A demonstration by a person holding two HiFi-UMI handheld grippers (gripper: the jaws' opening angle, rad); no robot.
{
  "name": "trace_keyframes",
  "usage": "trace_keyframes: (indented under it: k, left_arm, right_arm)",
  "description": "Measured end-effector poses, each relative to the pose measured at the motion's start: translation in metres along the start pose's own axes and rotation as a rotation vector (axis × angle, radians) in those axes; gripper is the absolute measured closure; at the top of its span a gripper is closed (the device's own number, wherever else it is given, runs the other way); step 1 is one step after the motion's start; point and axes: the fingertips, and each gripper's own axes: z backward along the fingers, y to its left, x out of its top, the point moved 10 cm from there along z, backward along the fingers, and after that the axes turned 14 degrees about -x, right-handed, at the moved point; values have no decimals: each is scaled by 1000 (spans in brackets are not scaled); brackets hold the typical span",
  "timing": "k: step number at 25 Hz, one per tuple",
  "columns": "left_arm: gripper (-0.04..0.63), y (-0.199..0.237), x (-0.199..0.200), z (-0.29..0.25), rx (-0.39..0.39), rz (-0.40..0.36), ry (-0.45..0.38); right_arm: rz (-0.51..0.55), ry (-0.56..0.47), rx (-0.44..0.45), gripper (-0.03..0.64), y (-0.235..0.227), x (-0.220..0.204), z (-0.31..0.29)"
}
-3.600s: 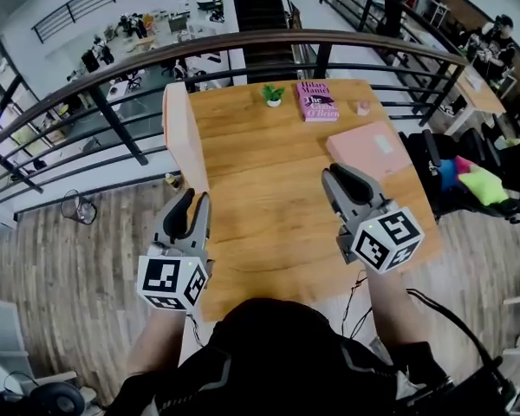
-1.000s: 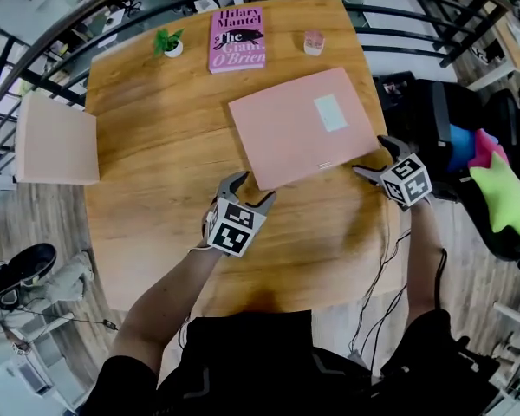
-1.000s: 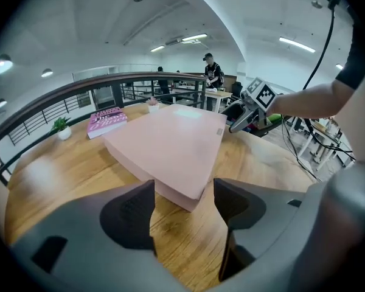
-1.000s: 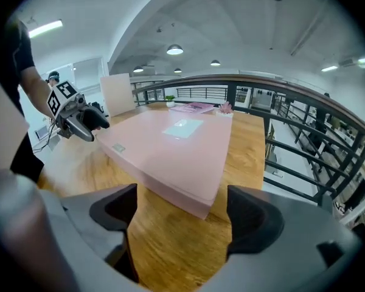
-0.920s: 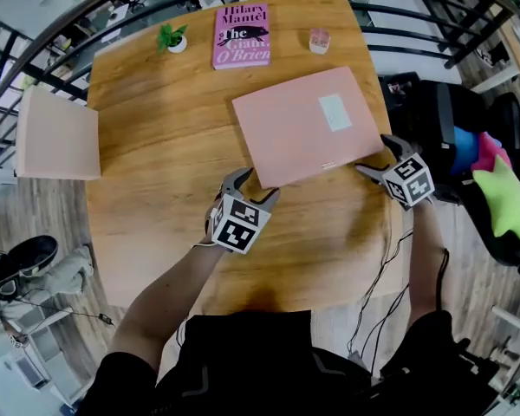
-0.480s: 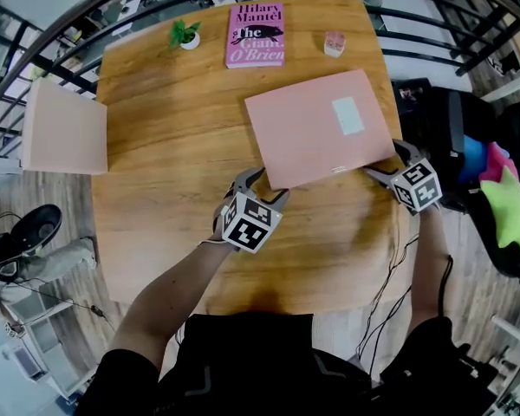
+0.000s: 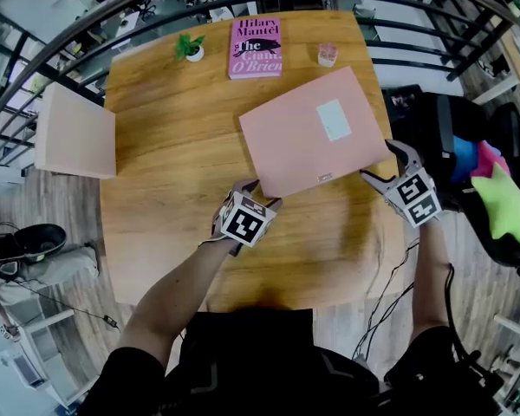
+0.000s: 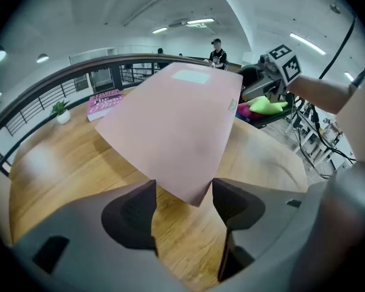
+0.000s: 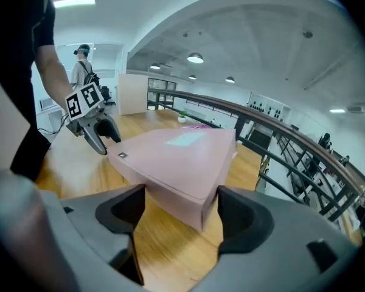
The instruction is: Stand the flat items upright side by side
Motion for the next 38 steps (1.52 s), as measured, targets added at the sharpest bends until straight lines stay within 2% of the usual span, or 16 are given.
trace_keyframes:
  k: [14,19,23,30,34,38]
  left_arm:
    - [291,1,-37,3,-3,-40,60]
    - [293,1,-40,4,-38,-79,102]
    - [311,0,-45,1,-101,-91,121]
    - [316,-6,-52,3,-114,-155,152]
    - [317,-10,-52,12,-140,-185,129]
    - [316,-12,-60,43,-136,-203,39]
  right_arm:
    - [257,-88,-74,301,58,98,79]
    - [383,-97,-102,310,82,133,93]
    - [506,-116,-120,313,101,152,102]
    - [658,-135,-135,321,133,179,109]
    - [762,-135,-146,325,152,192,110]
    - [839,-142,-150,328,182,210,113]
